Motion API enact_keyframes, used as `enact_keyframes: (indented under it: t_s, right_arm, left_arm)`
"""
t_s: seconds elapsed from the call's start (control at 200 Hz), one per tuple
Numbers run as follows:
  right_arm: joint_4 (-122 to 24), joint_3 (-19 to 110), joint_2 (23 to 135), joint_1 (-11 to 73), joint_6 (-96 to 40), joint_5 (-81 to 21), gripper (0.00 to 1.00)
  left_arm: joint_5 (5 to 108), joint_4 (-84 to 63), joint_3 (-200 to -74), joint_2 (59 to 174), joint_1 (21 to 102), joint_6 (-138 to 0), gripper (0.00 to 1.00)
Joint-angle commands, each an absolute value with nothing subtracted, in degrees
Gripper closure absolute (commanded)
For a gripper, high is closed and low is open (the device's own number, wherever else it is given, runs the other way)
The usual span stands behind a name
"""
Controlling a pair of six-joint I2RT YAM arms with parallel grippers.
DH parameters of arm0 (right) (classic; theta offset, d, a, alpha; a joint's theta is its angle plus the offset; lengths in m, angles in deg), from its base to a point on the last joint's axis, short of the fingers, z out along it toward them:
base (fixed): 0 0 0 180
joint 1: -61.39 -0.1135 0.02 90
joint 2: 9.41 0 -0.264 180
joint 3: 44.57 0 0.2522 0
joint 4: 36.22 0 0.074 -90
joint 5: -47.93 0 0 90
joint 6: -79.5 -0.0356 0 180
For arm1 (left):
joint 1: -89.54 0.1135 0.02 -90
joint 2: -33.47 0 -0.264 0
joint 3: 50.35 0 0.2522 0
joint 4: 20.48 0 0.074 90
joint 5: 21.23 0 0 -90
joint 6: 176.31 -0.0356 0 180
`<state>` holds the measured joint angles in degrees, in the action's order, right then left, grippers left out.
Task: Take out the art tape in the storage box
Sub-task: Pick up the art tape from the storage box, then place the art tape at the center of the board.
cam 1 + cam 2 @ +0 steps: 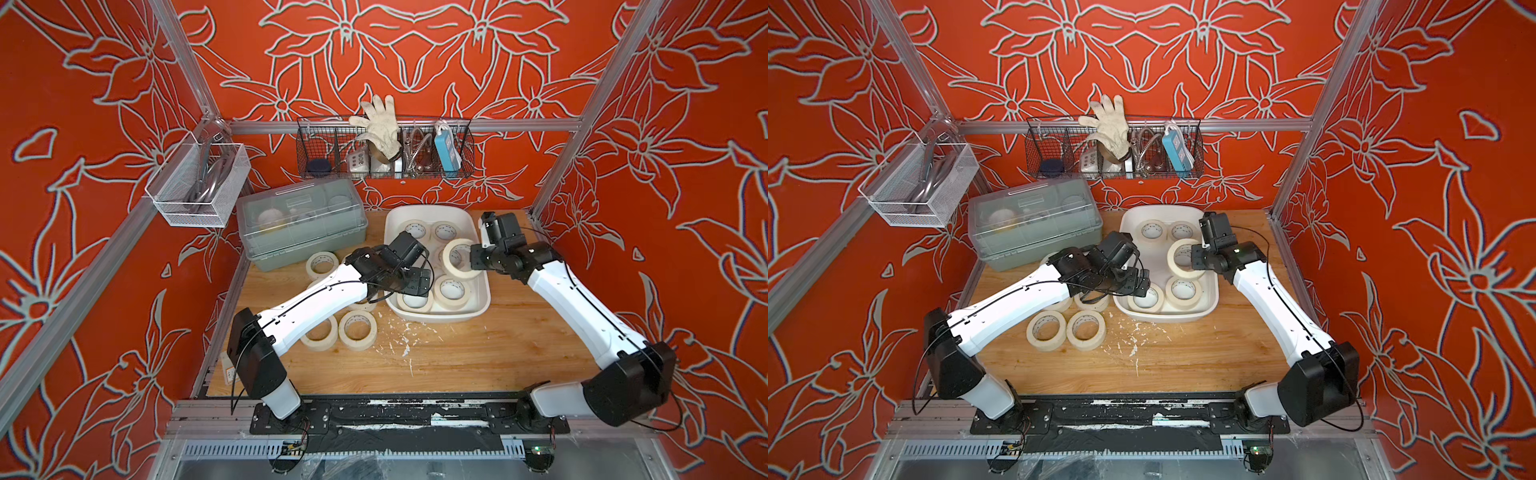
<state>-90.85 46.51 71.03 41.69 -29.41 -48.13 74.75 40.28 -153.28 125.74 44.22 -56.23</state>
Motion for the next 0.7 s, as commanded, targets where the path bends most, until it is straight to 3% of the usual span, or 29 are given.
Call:
enact_keyframes:
  t_s: [0.0, 0.42, 0.696]
  right_arm:
    - [-90.5, 51.3, 73.6, 44.4, -29.8, -51.5, 1.0]
    - [-87.3, 58.3, 86.4, 61.6, -39.7, -48.9, 1.0]
    - [-89.2, 62.5, 95.3, 66.5, -48.8, -55.3, 1.0]
  left_arm:
    - [76.2, 40.2, -151.8, 122.7, 44.8, -55.7, 0.01]
    - [75.4, 39.9, -147.5, 120.5, 45.1, -54.3, 0.01]
    - [75.6, 40.6, -148.8, 122.6, 45.2, -53.9, 0.01]
